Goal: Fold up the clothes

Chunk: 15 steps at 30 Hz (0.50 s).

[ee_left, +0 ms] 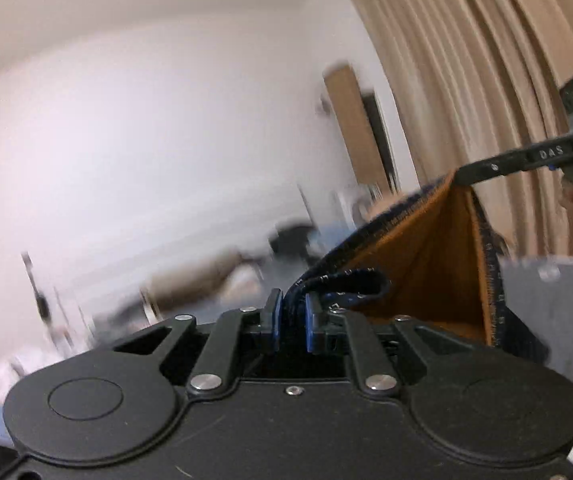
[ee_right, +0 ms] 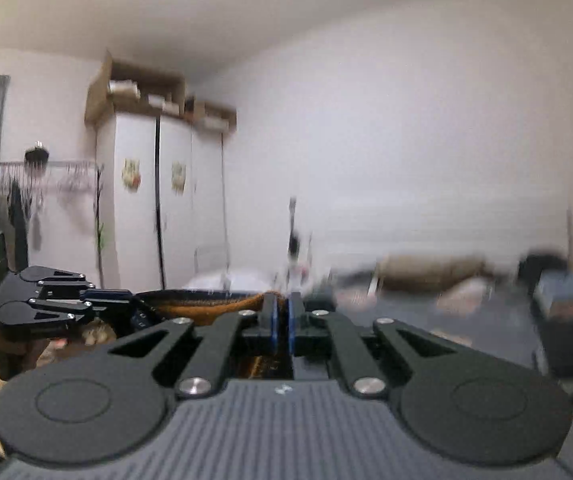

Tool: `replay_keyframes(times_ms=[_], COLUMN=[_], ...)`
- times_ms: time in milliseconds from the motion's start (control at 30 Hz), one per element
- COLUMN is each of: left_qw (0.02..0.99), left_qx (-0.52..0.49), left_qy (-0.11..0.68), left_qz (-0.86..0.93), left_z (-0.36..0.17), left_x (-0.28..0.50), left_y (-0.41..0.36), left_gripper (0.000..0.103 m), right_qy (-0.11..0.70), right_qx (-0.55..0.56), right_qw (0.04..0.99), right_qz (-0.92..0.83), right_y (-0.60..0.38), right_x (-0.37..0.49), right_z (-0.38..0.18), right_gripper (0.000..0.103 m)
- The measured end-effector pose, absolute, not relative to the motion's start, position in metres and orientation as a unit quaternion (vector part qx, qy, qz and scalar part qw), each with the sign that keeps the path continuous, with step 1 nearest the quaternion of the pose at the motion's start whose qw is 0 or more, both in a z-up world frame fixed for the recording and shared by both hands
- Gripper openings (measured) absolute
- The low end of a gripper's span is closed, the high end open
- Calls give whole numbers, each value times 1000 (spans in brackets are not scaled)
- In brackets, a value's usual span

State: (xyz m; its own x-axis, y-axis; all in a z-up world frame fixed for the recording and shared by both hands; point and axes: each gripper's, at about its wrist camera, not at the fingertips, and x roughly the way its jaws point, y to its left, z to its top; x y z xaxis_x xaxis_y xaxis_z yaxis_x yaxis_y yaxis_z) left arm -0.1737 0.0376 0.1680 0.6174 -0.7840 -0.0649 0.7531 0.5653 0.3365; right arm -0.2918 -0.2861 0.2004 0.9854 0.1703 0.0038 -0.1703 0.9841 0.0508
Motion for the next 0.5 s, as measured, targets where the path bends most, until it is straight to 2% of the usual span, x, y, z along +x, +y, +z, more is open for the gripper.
replay_keyframes(times_ms=[67, 100, 167, 267, 367, 500], left_qw=[886, 889, 894, 888, 882, 881], left_qx=[171, 169, 152, 144, 181, 180], left_qy=[-81, -105, -144, -161, -153, -96], left_qz=[-424, -412, -396, -407, -408, -427], left_z=[198, 214, 247, 286, 287, 252], left_x=[-186, -195, -211, -232, -249, -254], left_y=[38, 41, 47, 50, 41, 36], left_gripper=[8, 0, 0, 0, 0, 1], right_qy=[-32, -53, -93, -120, -93, -33], right_qx=[26, 27, 28, 0, -10, 11], right_qw=[996, 996, 993, 991, 993, 996], right_qz=[80, 73, 66, 62, 72, 88], right_y=[-287, -288, -292, -288, -283, -281], right_x=[-307, -314, -330, -342, -336, -323], right_z=[231, 244, 275, 311, 317, 287], right_gripper=[0, 0, 0, 0, 0, 0])
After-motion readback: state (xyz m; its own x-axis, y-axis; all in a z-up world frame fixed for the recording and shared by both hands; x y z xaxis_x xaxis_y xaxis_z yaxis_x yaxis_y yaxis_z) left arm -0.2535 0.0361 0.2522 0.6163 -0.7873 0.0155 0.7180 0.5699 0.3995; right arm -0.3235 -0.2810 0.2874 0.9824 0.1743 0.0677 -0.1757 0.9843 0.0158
